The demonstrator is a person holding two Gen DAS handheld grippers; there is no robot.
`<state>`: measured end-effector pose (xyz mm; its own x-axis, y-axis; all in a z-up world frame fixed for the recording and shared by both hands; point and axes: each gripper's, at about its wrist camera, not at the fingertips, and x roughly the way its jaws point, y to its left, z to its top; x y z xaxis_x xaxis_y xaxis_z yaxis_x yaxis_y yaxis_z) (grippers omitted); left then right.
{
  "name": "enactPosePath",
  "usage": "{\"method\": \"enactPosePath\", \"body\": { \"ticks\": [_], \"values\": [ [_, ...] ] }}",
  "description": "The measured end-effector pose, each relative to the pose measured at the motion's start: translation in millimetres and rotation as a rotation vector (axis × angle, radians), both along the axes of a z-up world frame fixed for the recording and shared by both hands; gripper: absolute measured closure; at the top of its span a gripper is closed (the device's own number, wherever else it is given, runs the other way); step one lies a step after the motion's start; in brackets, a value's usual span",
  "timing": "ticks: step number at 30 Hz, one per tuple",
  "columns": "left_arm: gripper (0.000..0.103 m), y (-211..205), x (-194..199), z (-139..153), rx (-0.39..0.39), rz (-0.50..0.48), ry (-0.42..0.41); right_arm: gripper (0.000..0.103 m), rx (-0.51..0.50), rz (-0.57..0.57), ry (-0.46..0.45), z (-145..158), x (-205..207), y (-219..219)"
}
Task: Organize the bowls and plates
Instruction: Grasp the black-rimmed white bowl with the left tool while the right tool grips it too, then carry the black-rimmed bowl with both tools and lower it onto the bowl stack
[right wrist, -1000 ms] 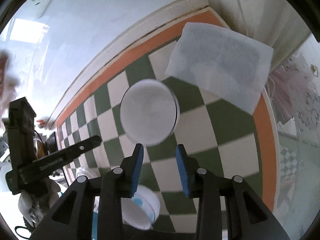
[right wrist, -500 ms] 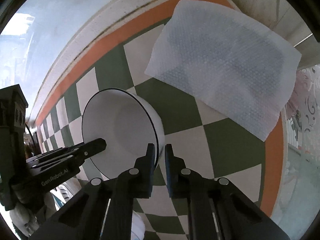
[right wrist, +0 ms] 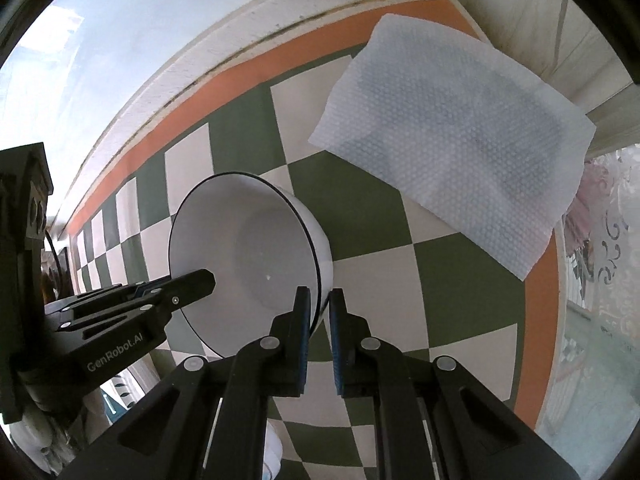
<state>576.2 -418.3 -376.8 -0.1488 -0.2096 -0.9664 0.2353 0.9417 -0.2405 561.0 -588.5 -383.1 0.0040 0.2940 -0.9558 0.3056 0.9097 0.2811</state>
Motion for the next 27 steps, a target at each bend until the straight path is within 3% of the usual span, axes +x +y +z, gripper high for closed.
{"method": "enactPosePath", "body": {
  "ticks": [7, 15, 20, 27],
  "values": [
    [0.094, 16, -22, 34, -0.025, -0.002, -0.058, 0.093, 0.009, -0.001, -0.042, 27, -11, 4],
    [0.094, 44, -65, 74, -0.06, -0.02, -0.113, 0.093, 0.004, 0.026, -0.106, 80, -51, 22],
    [0.093, 71, -94, 85, -0.07, -0.031, -0.115, 0.092, 0.002, 0.047, -0.13, 103, -85, 46],
    [0.093, 104, -134, 84, -0.071, -0.013, -0.115, 0.091, 0.023, 0.083, -0.13, 110, -139, 83]
  ]
}}
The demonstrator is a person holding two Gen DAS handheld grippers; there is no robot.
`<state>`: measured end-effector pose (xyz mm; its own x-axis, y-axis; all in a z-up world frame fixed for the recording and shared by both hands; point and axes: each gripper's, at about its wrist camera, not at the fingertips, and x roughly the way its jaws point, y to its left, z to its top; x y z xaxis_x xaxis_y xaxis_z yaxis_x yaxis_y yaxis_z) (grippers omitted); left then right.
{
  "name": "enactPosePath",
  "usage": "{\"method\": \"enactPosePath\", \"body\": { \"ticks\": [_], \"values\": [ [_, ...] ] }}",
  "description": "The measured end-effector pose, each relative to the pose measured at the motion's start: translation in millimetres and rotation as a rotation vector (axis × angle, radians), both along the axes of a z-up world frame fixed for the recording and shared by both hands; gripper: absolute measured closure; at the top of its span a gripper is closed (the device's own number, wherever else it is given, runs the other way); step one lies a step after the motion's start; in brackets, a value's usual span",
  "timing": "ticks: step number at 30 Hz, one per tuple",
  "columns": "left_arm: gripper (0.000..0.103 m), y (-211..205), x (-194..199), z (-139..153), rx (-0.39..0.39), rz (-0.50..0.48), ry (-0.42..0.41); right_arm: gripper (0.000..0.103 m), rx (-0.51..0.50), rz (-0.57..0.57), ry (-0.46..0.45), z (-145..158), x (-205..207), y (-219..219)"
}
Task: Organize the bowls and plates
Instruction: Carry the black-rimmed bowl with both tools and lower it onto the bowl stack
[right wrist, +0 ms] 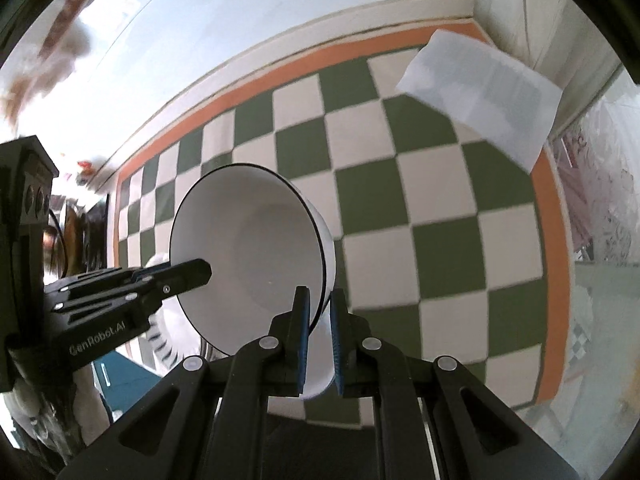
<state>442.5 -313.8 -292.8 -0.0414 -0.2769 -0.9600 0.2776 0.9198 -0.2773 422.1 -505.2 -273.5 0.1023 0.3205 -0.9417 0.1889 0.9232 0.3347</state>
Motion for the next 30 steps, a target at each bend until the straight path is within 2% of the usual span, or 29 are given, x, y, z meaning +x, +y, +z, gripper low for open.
{"method": "enactPosePath", "body": {
  "ticks": [11, 30],
  "values": [
    [0.093, 15, -33, -29, 0.021, -0.009, 0.049, 0.091, 0.024, 0.02, 0.064, -34, -43, 25],
    [0.093, 5, -39, -60, 0.064, -0.042, 0.086, 0.091, 0.027, 0.004, 0.111, -65, -50, 25]
  ]
}}
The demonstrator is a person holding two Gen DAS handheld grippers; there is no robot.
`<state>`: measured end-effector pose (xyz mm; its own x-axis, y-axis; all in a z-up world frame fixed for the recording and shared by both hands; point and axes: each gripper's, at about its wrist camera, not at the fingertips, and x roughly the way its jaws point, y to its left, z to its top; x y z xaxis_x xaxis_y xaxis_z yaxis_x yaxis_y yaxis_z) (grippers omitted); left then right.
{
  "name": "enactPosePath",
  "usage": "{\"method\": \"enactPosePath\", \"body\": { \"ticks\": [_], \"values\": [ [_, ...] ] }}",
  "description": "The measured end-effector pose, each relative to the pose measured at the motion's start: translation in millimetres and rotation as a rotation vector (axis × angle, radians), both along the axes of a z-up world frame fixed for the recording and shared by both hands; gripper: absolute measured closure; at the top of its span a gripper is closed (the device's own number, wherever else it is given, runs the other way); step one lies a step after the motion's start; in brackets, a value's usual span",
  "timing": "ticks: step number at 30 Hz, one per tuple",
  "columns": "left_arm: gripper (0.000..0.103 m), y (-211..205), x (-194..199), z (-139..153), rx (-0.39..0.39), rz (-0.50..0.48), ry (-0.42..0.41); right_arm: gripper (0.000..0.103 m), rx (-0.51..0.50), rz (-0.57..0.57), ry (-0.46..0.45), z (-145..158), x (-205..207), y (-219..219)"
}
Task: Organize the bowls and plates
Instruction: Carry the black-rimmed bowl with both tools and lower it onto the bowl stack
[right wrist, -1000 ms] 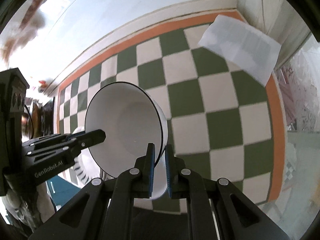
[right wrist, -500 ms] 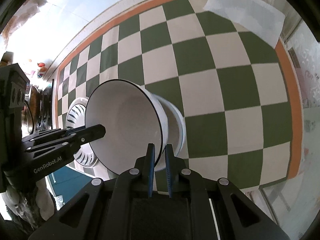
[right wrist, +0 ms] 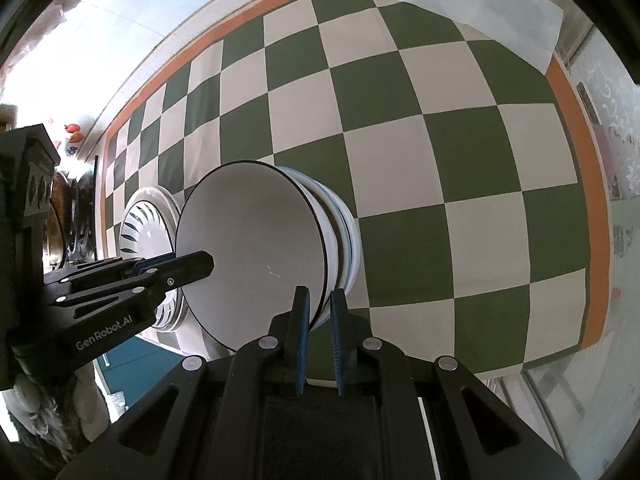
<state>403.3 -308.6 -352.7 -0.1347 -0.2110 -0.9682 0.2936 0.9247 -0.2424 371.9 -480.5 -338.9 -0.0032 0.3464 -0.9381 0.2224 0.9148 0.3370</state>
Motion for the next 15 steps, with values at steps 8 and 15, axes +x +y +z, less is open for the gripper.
{"method": "enactPosePath", "body": {
  "ticks": [8, 15],
  "values": [
    [0.093, -0.1, 0.5, -2.8, 0.006, 0.006, 0.005, 0.091, 0.011, -0.007, 0.004, -4.1, 2.3, -3.8],
    [0.093, 0.9, -0.2, -0.4, 0.01, 0.006, 0.0, 0.09, 0.033, -0.025, 0.018, -5.6, 2.9, -8.1]
  ]
}}
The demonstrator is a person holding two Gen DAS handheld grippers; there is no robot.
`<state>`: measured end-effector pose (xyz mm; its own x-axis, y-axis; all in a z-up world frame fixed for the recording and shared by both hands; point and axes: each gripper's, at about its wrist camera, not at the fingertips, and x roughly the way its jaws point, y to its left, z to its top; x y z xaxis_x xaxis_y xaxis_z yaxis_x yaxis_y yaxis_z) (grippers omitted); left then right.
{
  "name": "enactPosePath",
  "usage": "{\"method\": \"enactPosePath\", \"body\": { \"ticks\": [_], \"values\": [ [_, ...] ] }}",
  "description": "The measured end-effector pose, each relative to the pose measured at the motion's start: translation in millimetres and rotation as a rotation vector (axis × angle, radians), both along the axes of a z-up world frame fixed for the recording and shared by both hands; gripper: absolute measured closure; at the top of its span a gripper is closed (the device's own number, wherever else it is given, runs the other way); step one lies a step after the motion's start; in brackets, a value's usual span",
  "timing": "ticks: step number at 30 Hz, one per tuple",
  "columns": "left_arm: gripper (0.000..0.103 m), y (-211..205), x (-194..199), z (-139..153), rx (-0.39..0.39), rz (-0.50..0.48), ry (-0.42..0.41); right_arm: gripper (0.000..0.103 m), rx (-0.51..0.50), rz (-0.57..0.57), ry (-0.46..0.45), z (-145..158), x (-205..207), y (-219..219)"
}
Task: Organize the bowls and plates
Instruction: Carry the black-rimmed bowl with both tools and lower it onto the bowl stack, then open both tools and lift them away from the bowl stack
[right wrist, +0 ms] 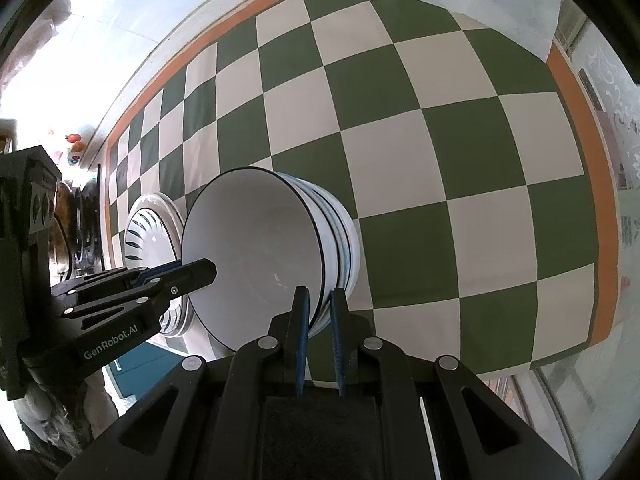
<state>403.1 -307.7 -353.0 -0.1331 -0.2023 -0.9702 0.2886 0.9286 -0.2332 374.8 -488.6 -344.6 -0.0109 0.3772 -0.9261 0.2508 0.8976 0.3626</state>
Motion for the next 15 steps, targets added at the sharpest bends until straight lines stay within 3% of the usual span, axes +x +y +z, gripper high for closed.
{"method": "enactPosePath", "body": {
  "ticks": [7, 11, 15],
  "values": [
    [0.093, 7, -8, 13, -0.005, 0.02, -0.013, 0.088, -0.001, -0.011, -0.005, 6, 0, -1],
    [0.092, 10, -20, 36, 0.04, 0.006, -0.093, 0.088, -0.025, 0.002, -0.032, 22, -5, 3],
    [0.09, 14, -35, 65, 0.036, -0.008, -0.161, 0.084, -0.086, 0.03, -0.08, 49, -14, 15]
  ]
}}
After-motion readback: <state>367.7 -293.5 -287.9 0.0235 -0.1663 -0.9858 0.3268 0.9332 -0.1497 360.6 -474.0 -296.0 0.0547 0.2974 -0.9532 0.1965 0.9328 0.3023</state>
